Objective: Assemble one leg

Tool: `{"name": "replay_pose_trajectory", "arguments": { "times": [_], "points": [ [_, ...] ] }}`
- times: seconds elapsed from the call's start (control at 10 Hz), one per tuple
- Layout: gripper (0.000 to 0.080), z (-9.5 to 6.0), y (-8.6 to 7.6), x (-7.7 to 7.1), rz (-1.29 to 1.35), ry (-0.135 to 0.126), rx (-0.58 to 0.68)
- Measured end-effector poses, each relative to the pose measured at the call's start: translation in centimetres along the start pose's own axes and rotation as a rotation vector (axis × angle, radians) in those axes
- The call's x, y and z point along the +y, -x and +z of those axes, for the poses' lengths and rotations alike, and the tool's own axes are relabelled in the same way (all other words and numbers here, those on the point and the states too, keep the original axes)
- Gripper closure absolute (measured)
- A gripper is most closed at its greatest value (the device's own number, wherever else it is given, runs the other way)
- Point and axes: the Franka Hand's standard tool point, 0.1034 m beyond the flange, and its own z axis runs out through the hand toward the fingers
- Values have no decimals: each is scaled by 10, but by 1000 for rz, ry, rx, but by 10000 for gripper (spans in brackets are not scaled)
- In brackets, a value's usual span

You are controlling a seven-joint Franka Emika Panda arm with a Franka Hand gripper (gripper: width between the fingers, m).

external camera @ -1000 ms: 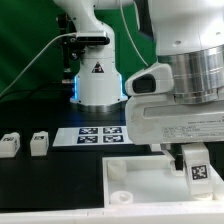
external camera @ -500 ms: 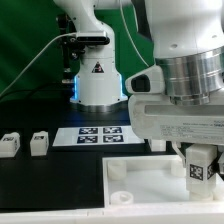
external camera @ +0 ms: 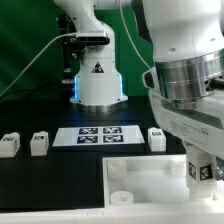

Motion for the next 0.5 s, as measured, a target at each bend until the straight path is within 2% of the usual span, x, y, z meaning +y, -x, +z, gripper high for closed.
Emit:
{"name": "replay_pose_trajectory", "arguments": {
  "times": [0.1, 0.2, 0.4, 0.5],
  "points": [
    [506, 2, 1, -3, 210, -42, -26],
    [506, 2, 1, -2, 275, -76, -43],
    [506, 2, 2, -1, 183, -69, -41],
    [506, 2, 3, 1, 97, -53, -41]
  ]
}}
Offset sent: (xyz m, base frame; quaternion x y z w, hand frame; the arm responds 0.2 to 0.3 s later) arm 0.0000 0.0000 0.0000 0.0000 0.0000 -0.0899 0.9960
